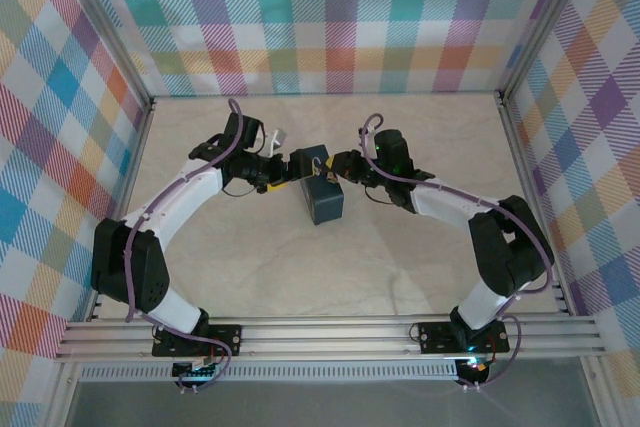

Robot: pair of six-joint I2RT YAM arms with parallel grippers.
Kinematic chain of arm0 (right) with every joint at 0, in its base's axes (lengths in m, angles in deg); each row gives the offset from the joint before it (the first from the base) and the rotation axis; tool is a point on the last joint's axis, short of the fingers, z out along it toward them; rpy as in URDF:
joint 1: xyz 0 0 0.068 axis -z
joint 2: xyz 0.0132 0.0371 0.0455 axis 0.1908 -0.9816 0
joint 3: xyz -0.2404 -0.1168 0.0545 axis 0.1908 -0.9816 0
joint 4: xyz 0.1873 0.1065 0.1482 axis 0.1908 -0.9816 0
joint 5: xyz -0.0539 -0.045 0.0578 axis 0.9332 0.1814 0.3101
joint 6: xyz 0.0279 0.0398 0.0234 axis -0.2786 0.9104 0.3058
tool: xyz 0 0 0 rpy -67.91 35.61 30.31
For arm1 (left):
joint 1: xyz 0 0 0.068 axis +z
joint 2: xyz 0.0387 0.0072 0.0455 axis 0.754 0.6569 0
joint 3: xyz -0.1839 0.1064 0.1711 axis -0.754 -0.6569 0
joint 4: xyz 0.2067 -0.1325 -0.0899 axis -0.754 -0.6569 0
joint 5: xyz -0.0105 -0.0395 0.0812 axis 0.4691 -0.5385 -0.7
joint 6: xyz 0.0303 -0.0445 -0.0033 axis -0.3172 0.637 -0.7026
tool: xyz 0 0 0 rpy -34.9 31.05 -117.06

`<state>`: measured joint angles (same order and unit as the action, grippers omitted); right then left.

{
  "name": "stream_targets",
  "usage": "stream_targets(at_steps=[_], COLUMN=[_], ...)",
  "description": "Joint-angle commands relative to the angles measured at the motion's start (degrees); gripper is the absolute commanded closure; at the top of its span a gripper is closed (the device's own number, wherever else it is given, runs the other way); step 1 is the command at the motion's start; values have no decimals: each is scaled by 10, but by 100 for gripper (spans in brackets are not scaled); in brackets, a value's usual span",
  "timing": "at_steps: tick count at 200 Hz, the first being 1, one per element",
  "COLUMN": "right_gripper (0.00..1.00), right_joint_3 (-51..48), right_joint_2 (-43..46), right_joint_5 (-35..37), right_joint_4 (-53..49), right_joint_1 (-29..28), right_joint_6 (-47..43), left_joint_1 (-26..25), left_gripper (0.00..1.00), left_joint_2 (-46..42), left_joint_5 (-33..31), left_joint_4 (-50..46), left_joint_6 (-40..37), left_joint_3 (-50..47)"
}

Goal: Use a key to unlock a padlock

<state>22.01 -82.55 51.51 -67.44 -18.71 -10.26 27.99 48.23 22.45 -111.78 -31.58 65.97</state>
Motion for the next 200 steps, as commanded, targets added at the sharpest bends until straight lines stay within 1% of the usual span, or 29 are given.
stream_targets(at_steps=[1,15,33,68,82,109,122,146,175,200], right_gripper=[100,100,100,100,99,98,95,94,94,93], right_joint_3=[31,40,35,11,11,9,-6,-47,-103,-162], right_joint_2=[-12,-23,-25,16,33,70,89,115,131,137], right_joint_5=[11,14,20,65,75,102,116,129,151,174], right_joint_4=[25,4,4,26,26,-14,-37,-83,-130,-128], right_joint_1=[-3,-3,-3,1,4,23,41,84,138,176], right_joint_6=[-11,-16,-16,-27,-32,-40,-42,-52,-82,-79], left_joint_1=[5,6,6,12,15,20,20,21,24,24], left_gripper=[0,0,0,0,0,0,0,0,0,0], left_joint_2=[-10,-12,-16,-23,-23,-34,-44,-49,-38,-24], left_joint_5=[-19,-20,-23,-55,-87,-195,-246,-313,-349,-344], left_joint_4=[-18,-19,-19,-36,-51,-85,-94,-103,-124,-130], left_joint_6=[1,1,0,-6,-10,-18,-22,-19,-14,-27], left_joint_3=[8,7,2,-1,2,13,15,18,34,39])
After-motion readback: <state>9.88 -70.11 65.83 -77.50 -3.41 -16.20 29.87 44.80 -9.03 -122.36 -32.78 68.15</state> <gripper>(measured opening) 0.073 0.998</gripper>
